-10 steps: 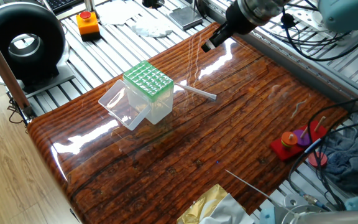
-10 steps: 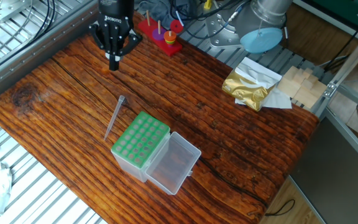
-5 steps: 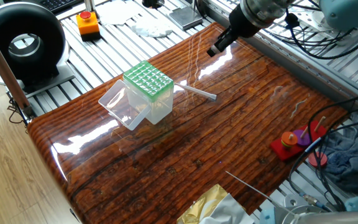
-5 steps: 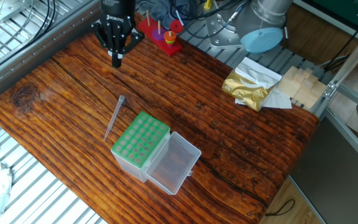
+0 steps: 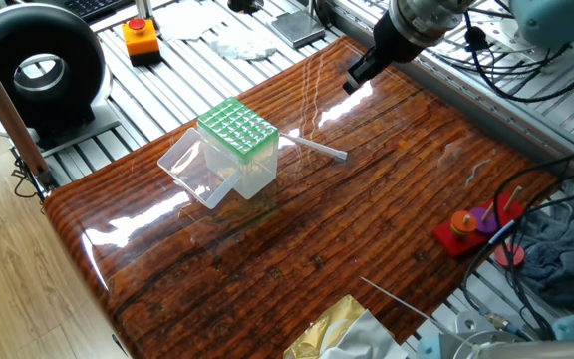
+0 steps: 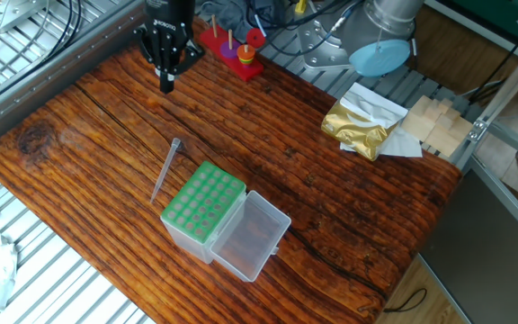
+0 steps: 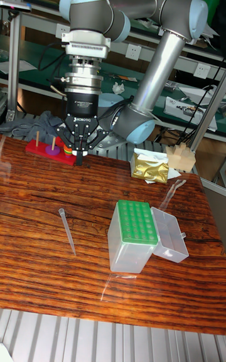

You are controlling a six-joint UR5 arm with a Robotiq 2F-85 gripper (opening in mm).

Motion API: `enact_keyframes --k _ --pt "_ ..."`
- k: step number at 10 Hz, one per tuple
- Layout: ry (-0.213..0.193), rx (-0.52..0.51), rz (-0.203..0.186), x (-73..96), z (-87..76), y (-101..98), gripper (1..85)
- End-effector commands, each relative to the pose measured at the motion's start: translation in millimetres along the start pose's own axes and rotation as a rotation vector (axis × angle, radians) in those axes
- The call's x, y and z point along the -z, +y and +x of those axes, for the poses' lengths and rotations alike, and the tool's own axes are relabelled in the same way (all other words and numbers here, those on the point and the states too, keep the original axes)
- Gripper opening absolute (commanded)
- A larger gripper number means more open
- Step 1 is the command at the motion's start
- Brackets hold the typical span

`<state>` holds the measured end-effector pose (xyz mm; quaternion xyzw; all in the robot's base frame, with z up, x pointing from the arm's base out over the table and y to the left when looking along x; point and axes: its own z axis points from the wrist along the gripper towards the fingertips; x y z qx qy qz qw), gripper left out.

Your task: Insert a large pipette tip into the holder for large pipette tips

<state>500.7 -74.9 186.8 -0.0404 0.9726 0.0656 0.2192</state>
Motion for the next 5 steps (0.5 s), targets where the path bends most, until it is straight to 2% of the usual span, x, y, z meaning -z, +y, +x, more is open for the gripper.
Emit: enact_keyframes --k 1,2,5 --pt "-0.005 -0.044 -0.005 1.7 -1.7 0.7 1.0" --pt "-0.008 -0.061 -0.035 1.3 -2.4 7.1 1.0" --pt "-0.004 -0.027 -0.05 -19.5 -0.7 -14.8 1.0"
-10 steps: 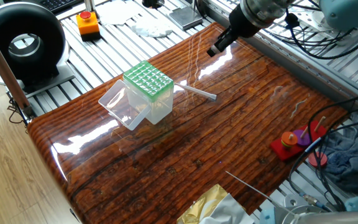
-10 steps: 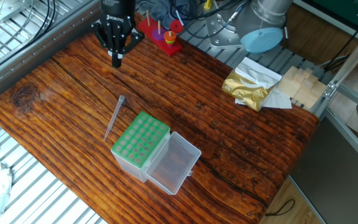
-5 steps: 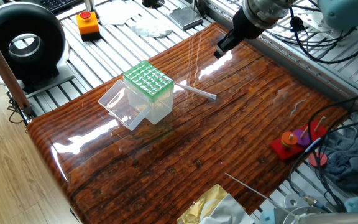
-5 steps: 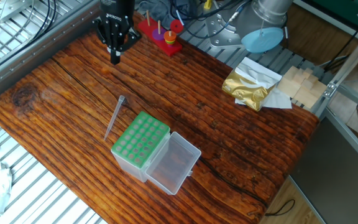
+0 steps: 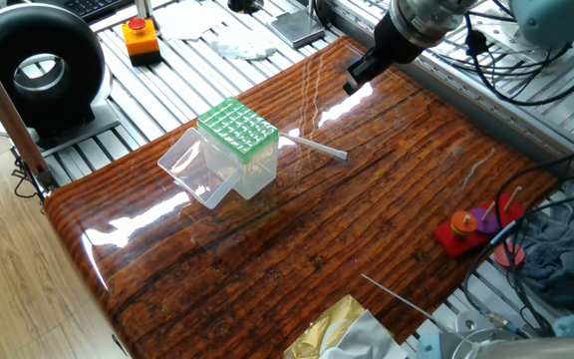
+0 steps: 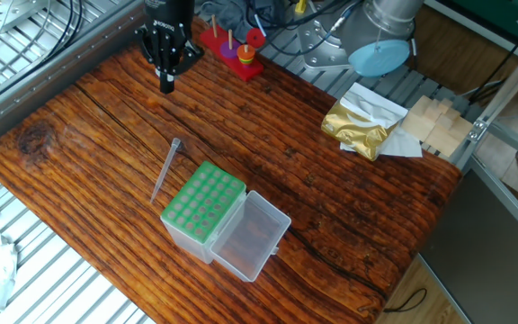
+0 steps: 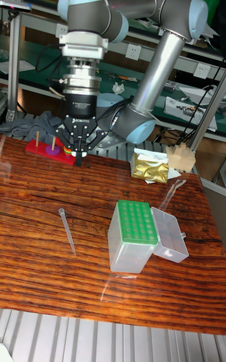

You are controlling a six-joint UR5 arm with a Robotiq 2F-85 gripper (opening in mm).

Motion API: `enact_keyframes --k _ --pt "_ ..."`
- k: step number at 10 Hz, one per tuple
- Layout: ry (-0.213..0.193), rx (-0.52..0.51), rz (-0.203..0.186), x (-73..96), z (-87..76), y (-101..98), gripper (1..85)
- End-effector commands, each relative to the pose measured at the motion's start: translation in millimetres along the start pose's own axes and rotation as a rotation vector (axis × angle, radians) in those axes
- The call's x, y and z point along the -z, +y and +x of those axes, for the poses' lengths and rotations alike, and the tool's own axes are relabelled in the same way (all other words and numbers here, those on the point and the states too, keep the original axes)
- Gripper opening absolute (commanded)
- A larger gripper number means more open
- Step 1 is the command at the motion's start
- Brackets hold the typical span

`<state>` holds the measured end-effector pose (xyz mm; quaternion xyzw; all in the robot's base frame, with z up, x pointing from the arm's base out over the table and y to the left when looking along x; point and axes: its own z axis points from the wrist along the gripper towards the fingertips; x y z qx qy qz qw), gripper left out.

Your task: Insert a large pipette tip into the holder for large pipette tips

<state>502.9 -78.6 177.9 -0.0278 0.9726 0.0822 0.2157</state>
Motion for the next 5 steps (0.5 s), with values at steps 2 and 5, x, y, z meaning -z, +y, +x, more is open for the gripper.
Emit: enact_keyframes --k 2,5 --pt "-0.017 0.03 -0.026 -29.8 -7.5 -22.1 1.0" --pt "-0.059 0.049 -0.037 -63.3 -13.7 -28.1 1.0"
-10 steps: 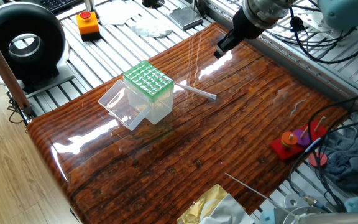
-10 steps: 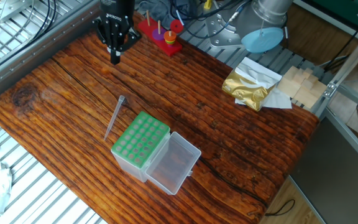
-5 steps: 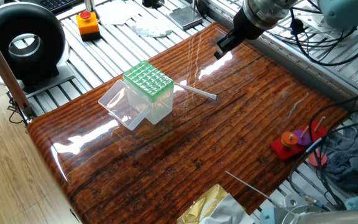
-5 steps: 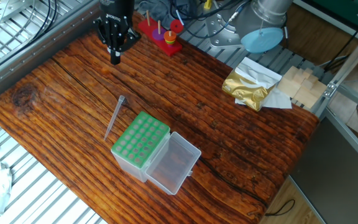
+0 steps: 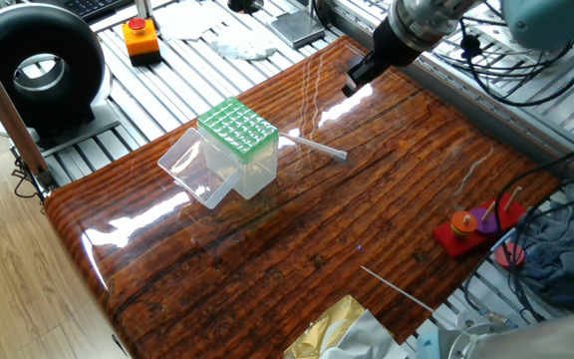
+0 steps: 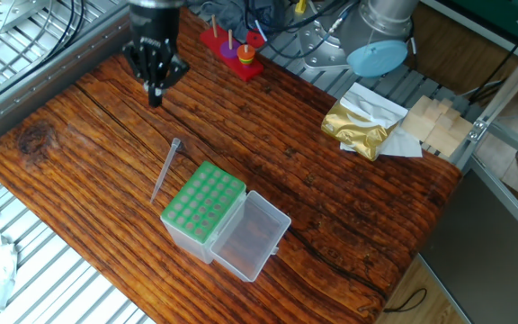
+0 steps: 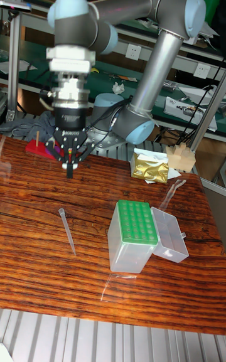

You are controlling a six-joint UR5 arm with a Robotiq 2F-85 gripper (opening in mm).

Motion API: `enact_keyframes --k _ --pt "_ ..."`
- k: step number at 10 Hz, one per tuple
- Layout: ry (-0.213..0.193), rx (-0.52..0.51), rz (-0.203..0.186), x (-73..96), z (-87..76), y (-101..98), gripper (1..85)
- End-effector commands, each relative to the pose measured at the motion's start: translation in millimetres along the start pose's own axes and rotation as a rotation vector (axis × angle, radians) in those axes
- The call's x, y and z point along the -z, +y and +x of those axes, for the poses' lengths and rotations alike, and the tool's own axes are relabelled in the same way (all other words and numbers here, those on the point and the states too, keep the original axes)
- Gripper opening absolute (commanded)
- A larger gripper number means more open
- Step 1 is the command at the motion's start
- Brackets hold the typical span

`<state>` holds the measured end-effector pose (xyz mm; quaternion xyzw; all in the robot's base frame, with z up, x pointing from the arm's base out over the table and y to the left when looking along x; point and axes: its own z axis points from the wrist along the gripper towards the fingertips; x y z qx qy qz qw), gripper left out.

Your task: Insert a large pipette tip into the holder for large pipette tips

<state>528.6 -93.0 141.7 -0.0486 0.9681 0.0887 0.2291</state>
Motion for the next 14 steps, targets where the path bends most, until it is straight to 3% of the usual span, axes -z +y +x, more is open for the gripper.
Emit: enact_keyframes --k 1,6,8,10,13,14 --pt "-0.038 0.019 -0.007 -28.2 -3.9 -10.6 1.0" --pt "-0.075 0.038 -0.018 -41.4 -3.6 -16.1 1.0" --pt "-0.07 0.042 -0.007 -41.5 -2.0 -18.6 1.0" --pt "-0.057 0.04 -0.01 -41.7 1.5 -17.7 1.0" --pt "0.038 -0.003 -0.006 -42.0 26.2 -19.0 1.0" --pt "0.037 0.003 0.004 -42.0 25.8 -21.7 1.0"
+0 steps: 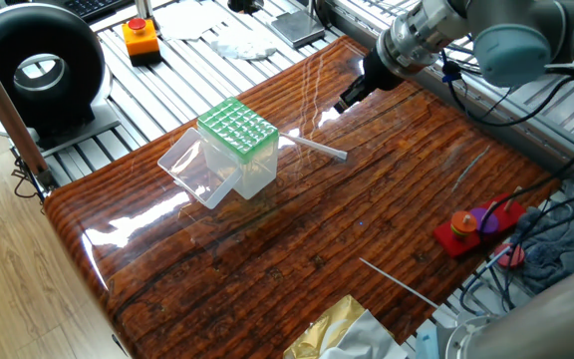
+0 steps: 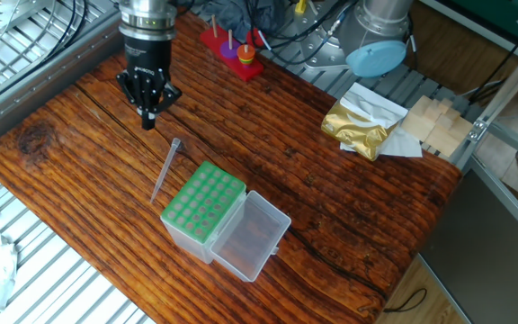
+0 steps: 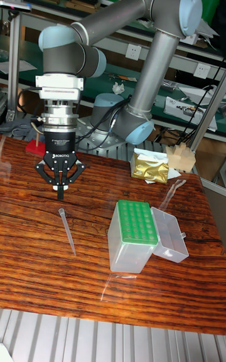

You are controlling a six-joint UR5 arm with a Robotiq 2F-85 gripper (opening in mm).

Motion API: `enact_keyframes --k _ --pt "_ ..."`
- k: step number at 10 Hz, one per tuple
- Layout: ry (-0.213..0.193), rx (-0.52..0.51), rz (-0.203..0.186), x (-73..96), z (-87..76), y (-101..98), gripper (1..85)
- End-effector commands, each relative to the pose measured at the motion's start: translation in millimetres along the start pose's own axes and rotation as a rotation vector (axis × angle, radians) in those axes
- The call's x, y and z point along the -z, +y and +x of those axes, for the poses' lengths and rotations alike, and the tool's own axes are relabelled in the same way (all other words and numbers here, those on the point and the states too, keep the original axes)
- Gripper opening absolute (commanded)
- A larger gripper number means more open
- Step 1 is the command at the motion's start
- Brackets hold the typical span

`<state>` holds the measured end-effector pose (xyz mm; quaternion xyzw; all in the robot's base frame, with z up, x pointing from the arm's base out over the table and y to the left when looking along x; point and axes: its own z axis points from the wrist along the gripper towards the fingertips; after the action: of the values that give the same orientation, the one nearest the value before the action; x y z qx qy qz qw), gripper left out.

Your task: Insert a large pipette tip into the holder for large pipette tips

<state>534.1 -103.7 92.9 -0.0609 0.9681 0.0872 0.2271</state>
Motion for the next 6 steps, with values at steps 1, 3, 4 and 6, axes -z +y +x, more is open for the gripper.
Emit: enact_keyframes --k 1,3,4,6 --pt "0.031 -0.022 0.008 1.2 8.2 -3.2 1.0" --pt "0.008 -0.039 -0.006 1.1 2.3 0.2 1.0" --pt "-0.008 -0.053 -0.023 1.2 -2.2 4.5 1.0" --pt "-0.023 -0.078 -0.04 1.4 -6.3 8.8 1.0"
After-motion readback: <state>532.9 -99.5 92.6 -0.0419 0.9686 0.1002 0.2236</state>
